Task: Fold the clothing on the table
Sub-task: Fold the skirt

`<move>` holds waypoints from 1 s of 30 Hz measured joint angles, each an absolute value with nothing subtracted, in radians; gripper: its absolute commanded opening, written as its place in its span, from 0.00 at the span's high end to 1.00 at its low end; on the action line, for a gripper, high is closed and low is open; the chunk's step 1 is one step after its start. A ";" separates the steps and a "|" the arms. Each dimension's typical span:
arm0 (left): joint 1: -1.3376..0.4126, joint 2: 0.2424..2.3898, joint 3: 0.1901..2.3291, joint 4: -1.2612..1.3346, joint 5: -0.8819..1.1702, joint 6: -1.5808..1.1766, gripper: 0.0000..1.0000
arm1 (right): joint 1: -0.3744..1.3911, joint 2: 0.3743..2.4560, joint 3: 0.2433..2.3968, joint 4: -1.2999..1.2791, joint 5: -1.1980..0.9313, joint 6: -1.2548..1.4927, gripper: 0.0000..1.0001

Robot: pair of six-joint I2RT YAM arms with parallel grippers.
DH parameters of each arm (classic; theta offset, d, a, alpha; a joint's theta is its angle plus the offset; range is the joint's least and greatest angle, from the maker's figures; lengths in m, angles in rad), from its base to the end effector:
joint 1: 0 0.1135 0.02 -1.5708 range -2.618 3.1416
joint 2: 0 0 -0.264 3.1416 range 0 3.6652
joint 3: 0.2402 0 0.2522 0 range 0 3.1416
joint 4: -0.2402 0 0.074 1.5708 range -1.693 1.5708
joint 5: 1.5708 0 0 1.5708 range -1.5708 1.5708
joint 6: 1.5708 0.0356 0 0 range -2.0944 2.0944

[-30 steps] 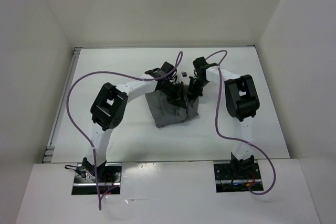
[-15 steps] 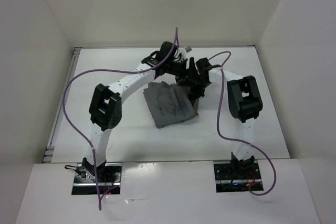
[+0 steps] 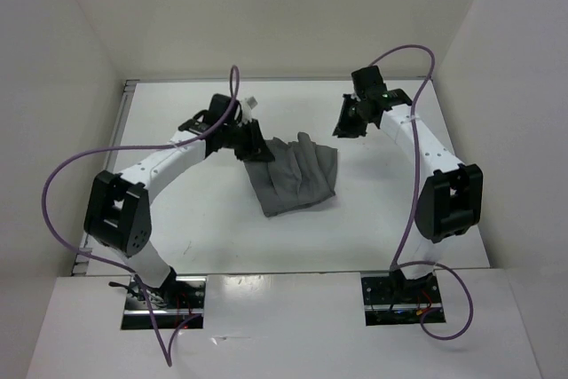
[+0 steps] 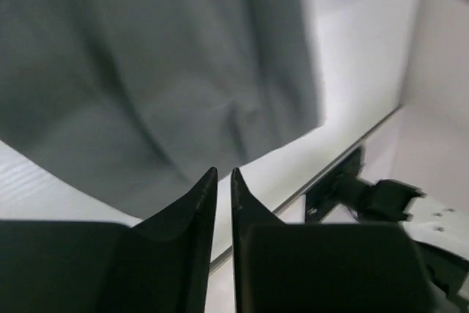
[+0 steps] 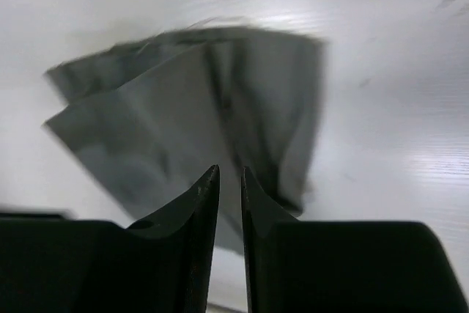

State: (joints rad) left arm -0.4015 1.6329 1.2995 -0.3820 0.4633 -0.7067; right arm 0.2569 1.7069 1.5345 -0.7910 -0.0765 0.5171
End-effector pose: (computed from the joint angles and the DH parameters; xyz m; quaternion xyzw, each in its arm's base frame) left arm 0.3320 -0.1582 0.2841 -0.0405 0.8898 -0.3901 0.2334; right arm 0.3571 0.0966 0.3022 0.1124 0.9470 0.1466 0.2630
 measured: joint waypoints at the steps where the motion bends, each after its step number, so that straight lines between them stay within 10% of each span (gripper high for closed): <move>1: -0.405 1.654 1.271 -0.389 0.460 -0.705 0.90 | 0.282 1.698 1.539 -0.791 -0.105 0.514 0.77; 15: -0.415 1.748 1.211 -0.374 0.419 -0.684 1.00 | 0.435 1.944 1.616 -0.754 -0.376 0.479 0.78; 26: -0.410 1.792 1.206 -0.360 0.409 -0.682 1.00 | 0.183 2.018 1.477 -0.719 -0.297 0.450 0.78; 29: -0.408 1.788 1.209 -0.366 0.404 -0.680 0.86 | 0.157 2.014 1.451 -0.728 -0.276 0.448 0.78; 30: -0.408 1.787 1.212 -0.368 0.404 -0.678 0.61 | 0.162 2.007 1.451 -0.729 -0.275 0.448 0.78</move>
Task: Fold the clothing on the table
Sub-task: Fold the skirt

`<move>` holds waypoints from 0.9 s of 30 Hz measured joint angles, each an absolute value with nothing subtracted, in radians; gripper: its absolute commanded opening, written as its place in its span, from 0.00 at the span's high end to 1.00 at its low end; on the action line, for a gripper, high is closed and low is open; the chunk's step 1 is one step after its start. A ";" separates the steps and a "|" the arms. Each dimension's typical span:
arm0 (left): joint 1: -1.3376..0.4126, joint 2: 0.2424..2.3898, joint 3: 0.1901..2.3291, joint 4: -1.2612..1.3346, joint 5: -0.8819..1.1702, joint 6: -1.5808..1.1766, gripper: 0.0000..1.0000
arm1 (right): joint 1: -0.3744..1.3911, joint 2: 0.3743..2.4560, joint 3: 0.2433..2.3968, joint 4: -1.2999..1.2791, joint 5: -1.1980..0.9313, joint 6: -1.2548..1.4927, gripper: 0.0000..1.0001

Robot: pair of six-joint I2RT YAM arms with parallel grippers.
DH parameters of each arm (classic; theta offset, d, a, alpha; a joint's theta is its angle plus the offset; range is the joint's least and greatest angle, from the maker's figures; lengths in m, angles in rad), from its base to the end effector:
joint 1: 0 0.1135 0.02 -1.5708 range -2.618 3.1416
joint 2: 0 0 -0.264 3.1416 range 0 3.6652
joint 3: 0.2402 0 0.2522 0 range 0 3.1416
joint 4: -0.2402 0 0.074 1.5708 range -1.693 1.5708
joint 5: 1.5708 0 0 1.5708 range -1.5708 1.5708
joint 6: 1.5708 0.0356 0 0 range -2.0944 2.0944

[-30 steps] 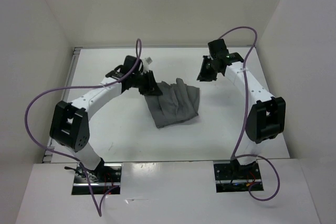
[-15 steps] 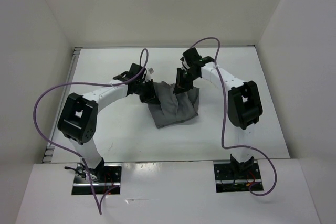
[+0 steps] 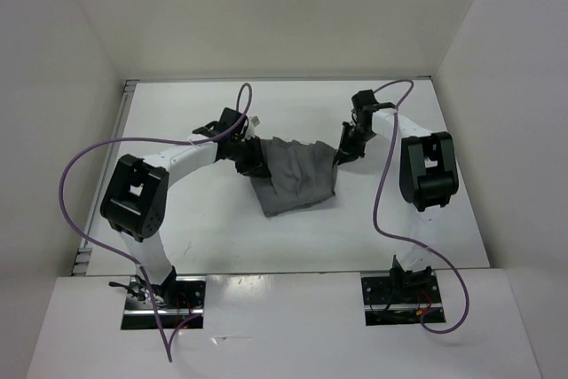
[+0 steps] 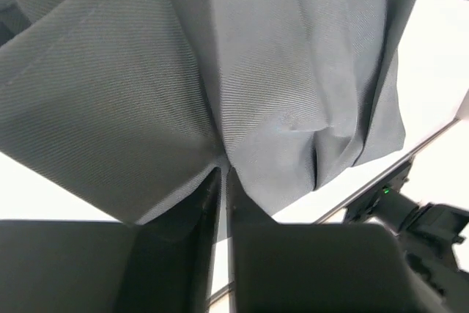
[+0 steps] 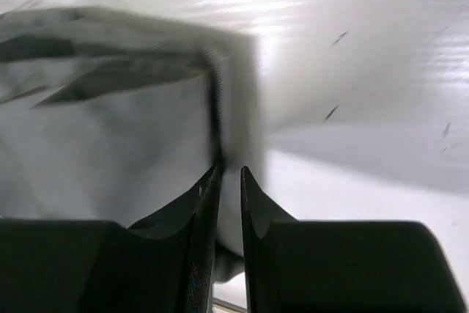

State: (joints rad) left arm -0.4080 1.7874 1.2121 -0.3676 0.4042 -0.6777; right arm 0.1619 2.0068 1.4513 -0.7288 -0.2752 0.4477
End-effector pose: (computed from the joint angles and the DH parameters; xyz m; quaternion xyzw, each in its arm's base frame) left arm 0.3411 -0.1627 0.2020 -0.0638 0.9316 -0.3198 0.1604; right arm 0.3950 0.0743 0.1707 0.1202 0.9732 0.1719 0.0942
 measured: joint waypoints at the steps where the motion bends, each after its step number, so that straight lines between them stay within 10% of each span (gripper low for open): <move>1: -0.406 1.785 1.219 -0.371 0.406 -0.670 0.55 | 0.170 1.990 1.451 -0.729 -0.274 0.448 0.78; 8: -0.361 1.618 1.253 -0.340 0.422 -0.654 0.11 | 0.216 1.659 1.444 -0.728 -0.281 0.468 0.51; 19: -0.313 1.317 0.992 -0.233 0.397 -0.656 0.10 | 0.213 1.202 1.069 -0.627 -0.236 0.586 0.24; 27: -0.313 1.233 0.807 -0.240 0.402 -0.712 0.01 | 0.200 0.986 0.827 -0.656 -0.141 0.748 0.23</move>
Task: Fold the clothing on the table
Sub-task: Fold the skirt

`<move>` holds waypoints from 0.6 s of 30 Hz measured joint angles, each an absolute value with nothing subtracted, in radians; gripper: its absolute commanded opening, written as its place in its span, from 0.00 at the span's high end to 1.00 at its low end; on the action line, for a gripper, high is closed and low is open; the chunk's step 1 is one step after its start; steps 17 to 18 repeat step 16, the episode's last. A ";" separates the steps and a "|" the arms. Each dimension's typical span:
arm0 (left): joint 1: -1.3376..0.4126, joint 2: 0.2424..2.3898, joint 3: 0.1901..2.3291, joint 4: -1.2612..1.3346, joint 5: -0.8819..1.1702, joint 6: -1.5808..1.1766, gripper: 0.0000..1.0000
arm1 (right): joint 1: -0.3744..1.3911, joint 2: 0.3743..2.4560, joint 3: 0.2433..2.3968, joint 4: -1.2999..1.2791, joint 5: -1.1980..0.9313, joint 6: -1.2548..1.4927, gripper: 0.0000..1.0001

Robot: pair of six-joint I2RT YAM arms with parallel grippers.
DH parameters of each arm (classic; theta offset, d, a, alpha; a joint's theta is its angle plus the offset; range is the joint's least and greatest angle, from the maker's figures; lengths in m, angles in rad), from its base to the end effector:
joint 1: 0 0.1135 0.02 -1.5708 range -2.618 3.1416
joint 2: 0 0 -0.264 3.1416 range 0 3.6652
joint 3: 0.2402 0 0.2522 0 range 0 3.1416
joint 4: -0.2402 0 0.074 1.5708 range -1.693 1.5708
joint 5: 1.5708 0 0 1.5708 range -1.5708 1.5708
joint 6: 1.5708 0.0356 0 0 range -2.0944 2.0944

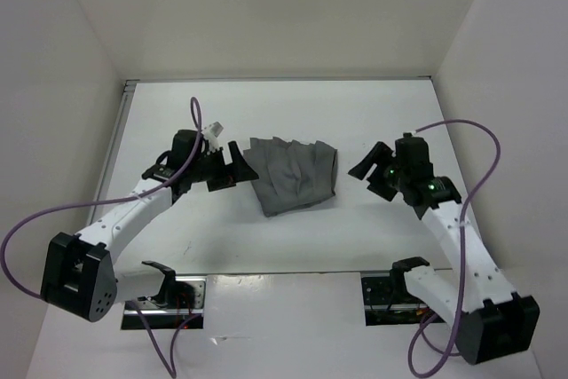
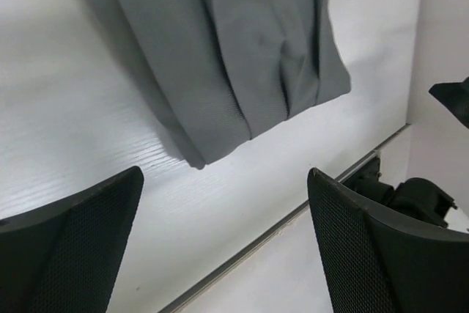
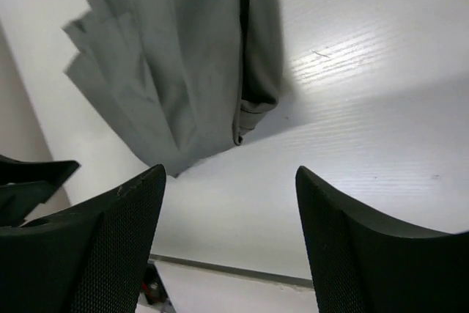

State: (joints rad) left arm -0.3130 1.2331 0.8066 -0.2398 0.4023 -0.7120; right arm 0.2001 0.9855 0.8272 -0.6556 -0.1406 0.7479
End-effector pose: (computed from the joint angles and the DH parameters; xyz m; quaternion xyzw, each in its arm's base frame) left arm 0.2472 -0.0946 0.2499 -0.0891 0.8812 -0.3666 0.2850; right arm 0.1955 0.0447 0.2748 0.2257 0.8994 0.2263 0.2981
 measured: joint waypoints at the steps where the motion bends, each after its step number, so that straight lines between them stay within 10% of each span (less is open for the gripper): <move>1: -0.313 1.224 0.801 -0.226 0.407 -0.717 0.01 | 0.194 0.943 0.817 -0.654 -0.131 0.768 0.23; 18: -0.369 1.312 0.821 -0.173 0.451 -0.741 0.01 | 0.169 0.653 0.712 -0.643 -0.100 0.924 0.22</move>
